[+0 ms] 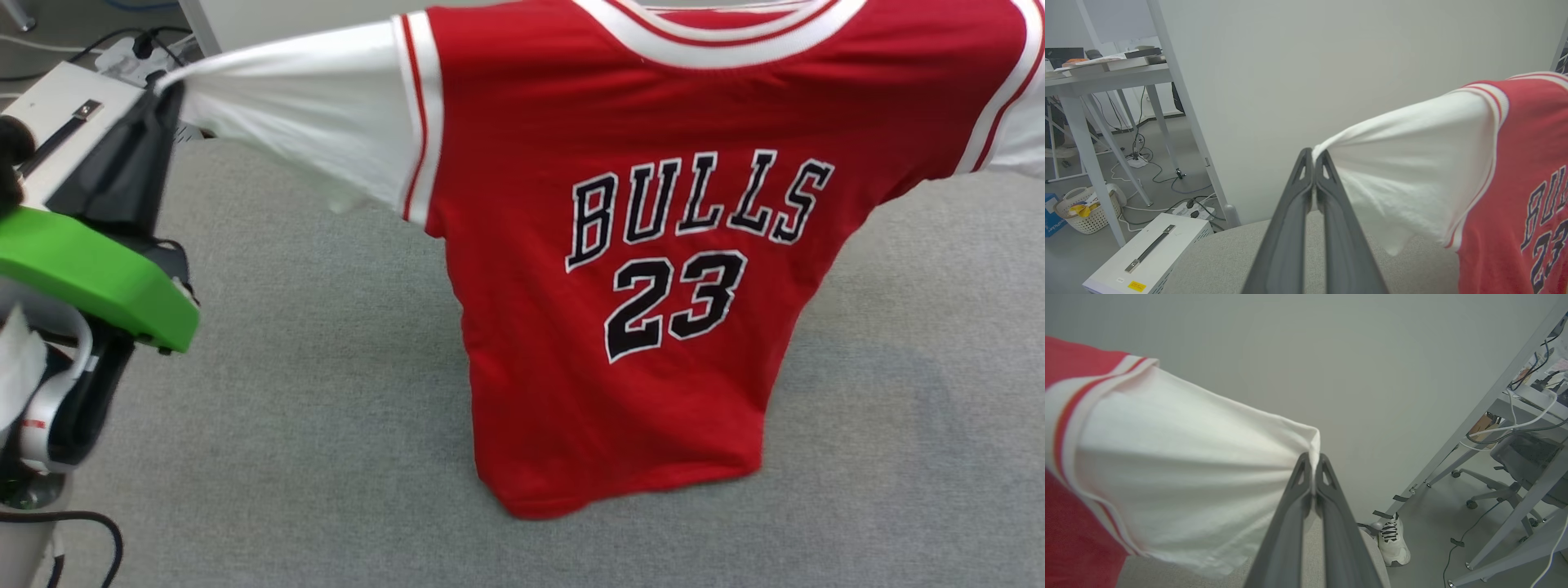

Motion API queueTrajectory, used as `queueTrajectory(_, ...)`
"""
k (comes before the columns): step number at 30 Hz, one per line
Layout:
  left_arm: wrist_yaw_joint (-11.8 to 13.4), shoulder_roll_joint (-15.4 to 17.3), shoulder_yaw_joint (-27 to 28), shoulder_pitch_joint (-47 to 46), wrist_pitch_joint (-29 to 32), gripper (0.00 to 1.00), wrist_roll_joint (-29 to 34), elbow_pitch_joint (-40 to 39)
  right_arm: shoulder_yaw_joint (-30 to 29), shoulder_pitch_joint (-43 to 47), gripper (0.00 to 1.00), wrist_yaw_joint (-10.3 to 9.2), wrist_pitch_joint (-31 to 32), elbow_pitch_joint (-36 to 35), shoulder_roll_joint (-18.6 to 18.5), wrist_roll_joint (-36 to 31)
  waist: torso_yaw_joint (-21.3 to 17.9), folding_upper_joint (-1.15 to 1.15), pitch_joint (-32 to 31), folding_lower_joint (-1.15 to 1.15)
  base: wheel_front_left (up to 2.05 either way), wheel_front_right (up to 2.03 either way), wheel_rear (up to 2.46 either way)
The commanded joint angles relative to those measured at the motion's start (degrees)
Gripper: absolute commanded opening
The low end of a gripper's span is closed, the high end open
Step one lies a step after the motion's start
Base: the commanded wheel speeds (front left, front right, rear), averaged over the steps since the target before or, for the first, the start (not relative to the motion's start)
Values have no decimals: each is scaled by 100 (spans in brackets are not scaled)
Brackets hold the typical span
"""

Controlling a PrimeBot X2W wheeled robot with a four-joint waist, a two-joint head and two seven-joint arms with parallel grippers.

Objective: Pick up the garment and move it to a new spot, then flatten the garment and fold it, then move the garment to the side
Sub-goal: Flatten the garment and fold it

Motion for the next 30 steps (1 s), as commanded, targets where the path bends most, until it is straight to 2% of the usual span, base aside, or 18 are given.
queueTrajectory(1, 80, 98, 130, -6, -77, 0, 114, -14, -99, -116, 0, -11, -29, -65, 19, 27, -99, 68, -96, 0, 0, 0, 0)
queueTrajectory(8, 69, 230, 474, -197, -277, 0, 68, -152, -318, -306, 0, -11, 6, -408, 126, 101, -209, 68, -62, 0, 0, 0, 0)
queueTrajectory(15, -138, 378, 551, -783, -251, 0, 17, 22, -261, -795, 0, -11, 19, -499, 173, 108, -303, 68, 337, 0, 0, 0, 0)
queueTrajectory(24, -632, 630, 469, -2188, -22, 0, -37, 793, 92, -2021, 0, -11, -48, -152, 152, 97, -374, 68, 1466, 0, 0, 0, 0)
queueTrajectory(30, -1042, 637, 241, -3500, 163, 0, -1, 1606, 466, -3227, 0, -11, -303, 488, 155, -6, -396, 68, 2214, 0, 0, 0, 0)
